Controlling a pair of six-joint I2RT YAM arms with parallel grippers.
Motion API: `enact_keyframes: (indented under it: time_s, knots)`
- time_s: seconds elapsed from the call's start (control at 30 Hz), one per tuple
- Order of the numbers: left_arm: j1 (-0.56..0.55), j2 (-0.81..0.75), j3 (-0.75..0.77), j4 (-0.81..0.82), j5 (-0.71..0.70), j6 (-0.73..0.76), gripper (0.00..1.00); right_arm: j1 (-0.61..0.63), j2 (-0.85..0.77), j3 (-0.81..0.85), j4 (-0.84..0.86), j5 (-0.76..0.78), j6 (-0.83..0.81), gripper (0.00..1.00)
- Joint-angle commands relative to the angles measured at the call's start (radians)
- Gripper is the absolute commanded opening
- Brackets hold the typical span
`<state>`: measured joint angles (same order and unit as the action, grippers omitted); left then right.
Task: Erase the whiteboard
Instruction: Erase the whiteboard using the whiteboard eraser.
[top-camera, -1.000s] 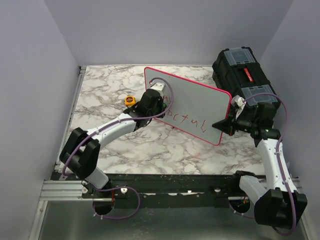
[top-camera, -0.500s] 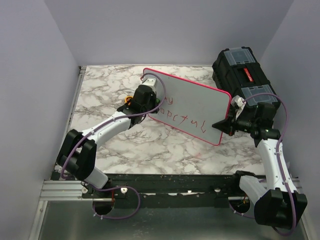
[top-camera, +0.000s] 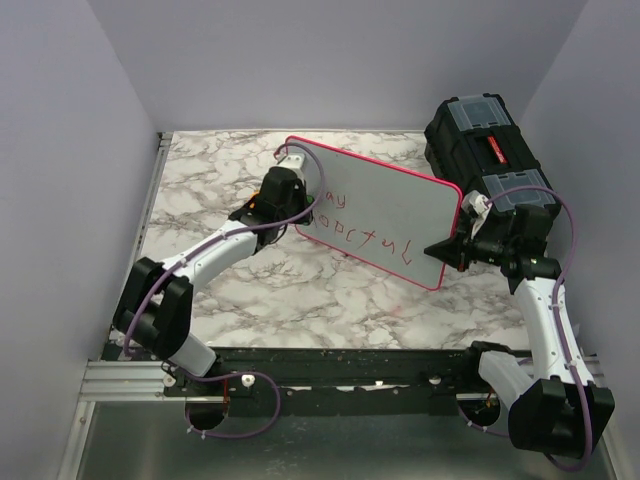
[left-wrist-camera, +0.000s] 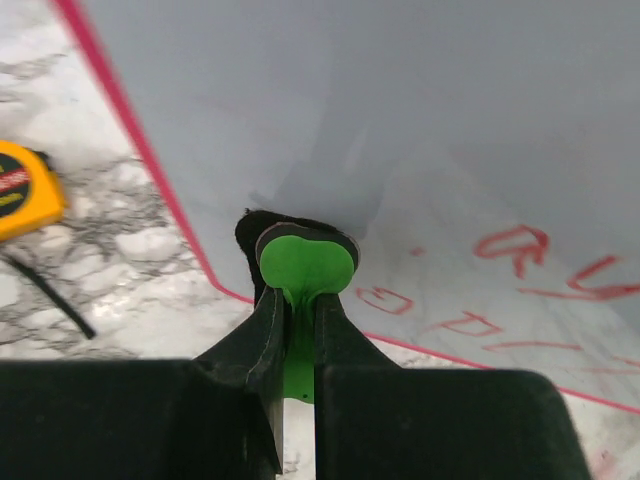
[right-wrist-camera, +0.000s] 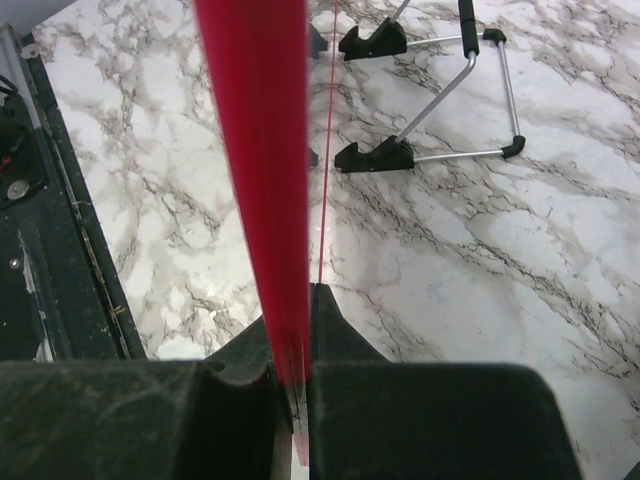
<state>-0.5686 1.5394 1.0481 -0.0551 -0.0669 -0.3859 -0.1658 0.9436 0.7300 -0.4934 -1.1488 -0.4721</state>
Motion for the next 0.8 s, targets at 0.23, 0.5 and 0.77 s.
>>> enact_keyframes:
  time_s: [0.23, 0.5, 0.77]
  knots:
    - [-0.061, -0.011, 0.032, 0.05, 0.015, -0.018, 0.0, 0.018, -0.013, 0.023, -0.007, -0.129, -0.017, 0.01]
    - [-0.088, 0.005, 0.044, 0.03, -0.025, 0.013, 0.0, 0.018, -0.016, 0.023, -0.009, -0.129, -0.019, 0.0]
    - [0.037, -0.055, 0.004, 0.035, 0.021, 0.027, 0.0, 0.018, -0.022, 0.025, -0.01, -0.134, -0.02, 0.0]
